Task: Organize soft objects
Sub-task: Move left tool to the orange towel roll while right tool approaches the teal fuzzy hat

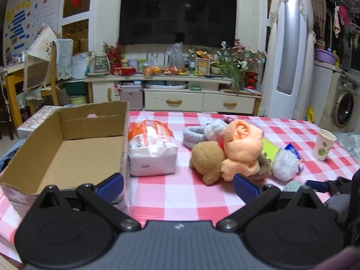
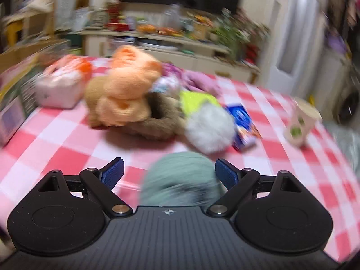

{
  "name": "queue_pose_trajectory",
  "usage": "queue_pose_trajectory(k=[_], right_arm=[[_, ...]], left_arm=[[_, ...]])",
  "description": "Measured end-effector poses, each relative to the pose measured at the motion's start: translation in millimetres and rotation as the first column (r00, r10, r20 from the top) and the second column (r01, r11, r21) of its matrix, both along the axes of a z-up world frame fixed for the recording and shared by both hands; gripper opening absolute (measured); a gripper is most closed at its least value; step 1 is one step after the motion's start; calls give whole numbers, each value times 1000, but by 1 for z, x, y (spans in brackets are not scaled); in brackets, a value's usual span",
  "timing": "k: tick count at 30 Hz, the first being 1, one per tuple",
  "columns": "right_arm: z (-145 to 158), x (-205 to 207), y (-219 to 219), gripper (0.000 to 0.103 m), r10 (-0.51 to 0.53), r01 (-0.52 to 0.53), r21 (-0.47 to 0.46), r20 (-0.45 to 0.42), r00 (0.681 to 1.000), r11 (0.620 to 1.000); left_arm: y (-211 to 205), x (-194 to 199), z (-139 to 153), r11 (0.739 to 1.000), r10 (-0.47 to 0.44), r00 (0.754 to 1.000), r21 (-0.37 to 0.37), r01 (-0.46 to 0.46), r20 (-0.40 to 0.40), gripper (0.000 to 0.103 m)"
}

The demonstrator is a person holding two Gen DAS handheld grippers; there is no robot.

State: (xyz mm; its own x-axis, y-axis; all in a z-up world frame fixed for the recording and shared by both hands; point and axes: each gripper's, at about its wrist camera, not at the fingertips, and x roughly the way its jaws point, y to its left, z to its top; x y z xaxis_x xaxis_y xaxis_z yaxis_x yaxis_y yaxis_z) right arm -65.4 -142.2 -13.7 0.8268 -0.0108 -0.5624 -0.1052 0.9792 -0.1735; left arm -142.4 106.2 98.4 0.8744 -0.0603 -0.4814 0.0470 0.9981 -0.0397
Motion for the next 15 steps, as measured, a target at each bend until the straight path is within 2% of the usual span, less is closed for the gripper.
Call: queue_pose_trajectory(k=[4,6,15], right_arm=[[-4,-9,2,103,85,-86,24,28,996,996],[-4,-13,7,103,76,-76,10,32,997,997],[17,-18,10,103,-20,17,98,28,999,995]], left_arm=[[-7,4,0,999,-40,999,-15,40,0,102],[-9,4,-1,999,-48,999,-15,48,-5,102],[3,-2,5,1000,14,1000,-11,-14,7,102]])
